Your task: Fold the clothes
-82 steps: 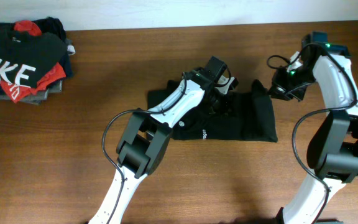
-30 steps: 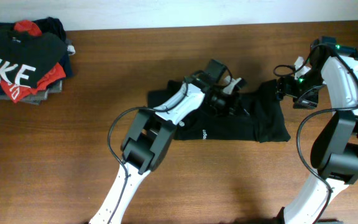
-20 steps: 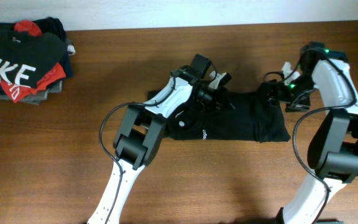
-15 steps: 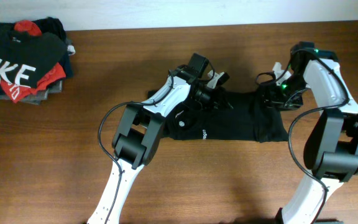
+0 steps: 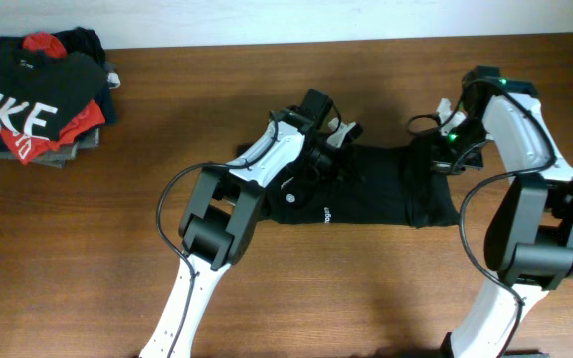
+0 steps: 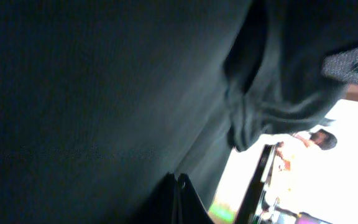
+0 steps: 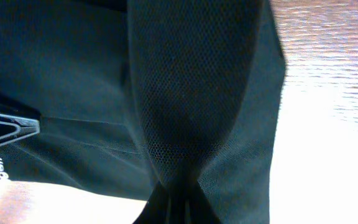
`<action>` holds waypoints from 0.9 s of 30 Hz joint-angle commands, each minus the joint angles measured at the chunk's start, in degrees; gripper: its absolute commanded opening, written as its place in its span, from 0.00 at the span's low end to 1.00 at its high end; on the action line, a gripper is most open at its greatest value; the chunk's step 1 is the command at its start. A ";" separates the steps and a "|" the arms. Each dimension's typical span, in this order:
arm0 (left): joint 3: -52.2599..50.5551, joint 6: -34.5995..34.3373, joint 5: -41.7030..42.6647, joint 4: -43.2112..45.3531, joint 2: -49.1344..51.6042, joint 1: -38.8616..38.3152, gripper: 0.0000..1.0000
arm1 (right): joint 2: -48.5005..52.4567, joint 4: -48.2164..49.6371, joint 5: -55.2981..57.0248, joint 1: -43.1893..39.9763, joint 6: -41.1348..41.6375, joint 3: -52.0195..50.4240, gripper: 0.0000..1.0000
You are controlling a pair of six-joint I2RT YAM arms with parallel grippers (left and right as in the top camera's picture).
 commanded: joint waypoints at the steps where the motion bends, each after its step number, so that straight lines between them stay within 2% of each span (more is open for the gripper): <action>1: -0.13 4.52 -6.78 -2.56 -6.93 1.20 0.01 | 0.31 0.17 1.68 3.82 3.17 -0.22 0.04; 5: -0.15 4.85 -12.39 -6.47 -9.84 1.95 0.01 | 0.28 0.35 5.53 8.11 6.36 -0.24 0.04; 12: -0.15 4.81 -15.43 -12.15 -11.87 5.44 0.00 | 0.31 1.42 6.45 14.95 12.24 -0.98 0.06; 14: -0.13 4.81 -16.90 -13.51 -12.17 7.17 0.01 | 0.31 2.34 6.43 16.02 13.64 -1.70 0.14; 15: -0.15 4.83 -17.40 -14.01 -12.28 8.04 0.00 | 0.31 2.86 6.16 16.37 14.27 -2.12 0.22; 16: -0.15 4.83 -17.64 -14.53 -12.39 9.11 0.01 | 0.31 3.23 5.46 16.63 14.38 -2.45 0.38; 18: -0.15 4.85 -17.64 -15.08 -12.39 10.64 0.01 | 0.31 3.65 4.96 16.79 14.38 -2.91 0.63; 22: -0.15 6.03 -17.62 -16.61 -12.39 13.27 0.01 | 0.28 3.80 5.01 16.00 14.40 -2.45 0.64; 27: -0.15 7.87 -17.68 -17.35 -12.39 14.03 0.00 | 0.02 0.68 4.48 12.55 15.47 2.84 0.62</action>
